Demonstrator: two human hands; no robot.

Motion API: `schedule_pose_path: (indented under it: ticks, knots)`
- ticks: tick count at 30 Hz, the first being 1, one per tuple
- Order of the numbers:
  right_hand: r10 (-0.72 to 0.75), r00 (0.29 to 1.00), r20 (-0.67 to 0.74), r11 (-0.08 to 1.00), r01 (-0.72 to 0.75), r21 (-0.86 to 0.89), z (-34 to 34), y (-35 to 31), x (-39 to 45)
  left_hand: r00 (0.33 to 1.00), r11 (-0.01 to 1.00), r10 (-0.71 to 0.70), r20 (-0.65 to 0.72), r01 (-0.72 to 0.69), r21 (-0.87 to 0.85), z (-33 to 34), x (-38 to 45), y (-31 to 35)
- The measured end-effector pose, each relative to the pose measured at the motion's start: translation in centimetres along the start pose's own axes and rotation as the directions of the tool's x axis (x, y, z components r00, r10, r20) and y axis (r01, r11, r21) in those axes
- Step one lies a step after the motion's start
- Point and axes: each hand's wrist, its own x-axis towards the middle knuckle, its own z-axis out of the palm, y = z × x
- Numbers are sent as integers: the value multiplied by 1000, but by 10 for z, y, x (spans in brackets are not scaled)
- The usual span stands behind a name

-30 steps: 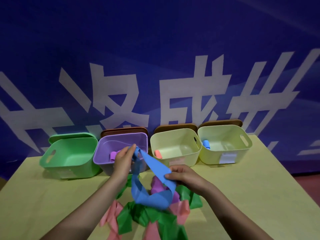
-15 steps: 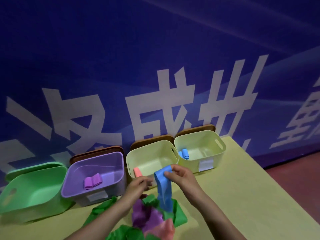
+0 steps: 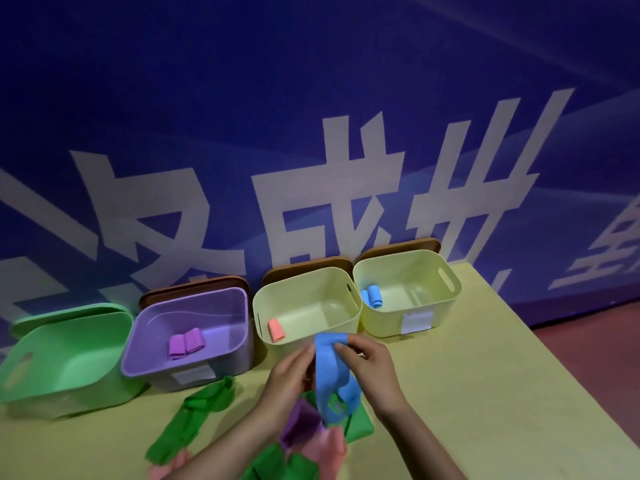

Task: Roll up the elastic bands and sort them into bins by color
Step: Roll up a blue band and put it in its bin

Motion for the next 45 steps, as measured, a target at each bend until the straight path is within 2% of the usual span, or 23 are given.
schedule_pose_path:
  ticks: [3, 7, 9, 11, 13, 16, 19, 21, 23, 26, 29, 32, 34, 37, 41, 45]
  knots:
    - [-4, 998, 66, 999, 8, -48, 6, -1, -2, 998, 999, 51, -25, -51, -13, -7, -5, 1]
    - [-167, 984, 59, 933, 177, -313, 4, -1, -7, 981, 981, 179, -81, -171, 96, -24, -5, 10]
    - [-168, 986, 4, 957, 164, -238, 2, -4, -6, 969, 956, 244, -44, -232, 178, -32, -8, 19]
    - [-111, 994, 6, 991, 111, -69, 3, -8, -3, 959, 922, 279, 39, -279, 267, -38, -15, 30]
    - [-61, 987, 150, 995, 49, 86, 11, -11, 1, 951, 893, 286, 120, -310, 327, -44, -20, 40]
    - [17, 921, 389, 983, -88, 164, 34, -8, 0, 932, 874, 297, 210, -354, 333, -54, -27, 53]
    - [49, 857, 513, 987, -121, 108, 59, -4, -7, 927, 869, 306, 219, -366, 334, -66, -31, 64]
    - [20, 840, 542, 999, -35, 18, 67, -4, -10, 924, 863, 305, 230, -370, 345, -74, -33, 70]
    - [-24, 876, 481, 999, 6, 39, 68, -6, -10, 928, 852, 302, 218, -365, 376, -82, -35, 73]
    - [-84, 944, 318, 994, 55, 100, 64, -12, -6, 949, 834, 296, 112, -313, 453, -98, -31, 68]
    - [-207, 950, 233, 969, 233, -86, 57, -15, -4, 976, 834, 219, 13, -194, 517, -106, -29, 60]
    - [-396, 891, 222, 815, 452, -361, 53, -15, -5, 994, 937, 107, -23, -93, 336, -97, -31, 53]
    - [-500, 835, 231, 730, 549, -407, 53, -17, -9, 999, 984, 29, -35, -23, 175, -90, -32, 50]
    - [-581, 761, 288, 641, 646, -415, 55, -18, -15, 998, 999, 9, -69, -6, 41, -86, -33, 46]
    - [-565, 755, 331, 655, 655, -377, 56, -16, -16, 997, 993, 18, -72, -26, -112, -76, -34, 46]
    - [-526, 780, 340, 692, 624, -363, 58, -13, -12, 997, 986, 5, -79, -18, -164, -66, -38, 51]
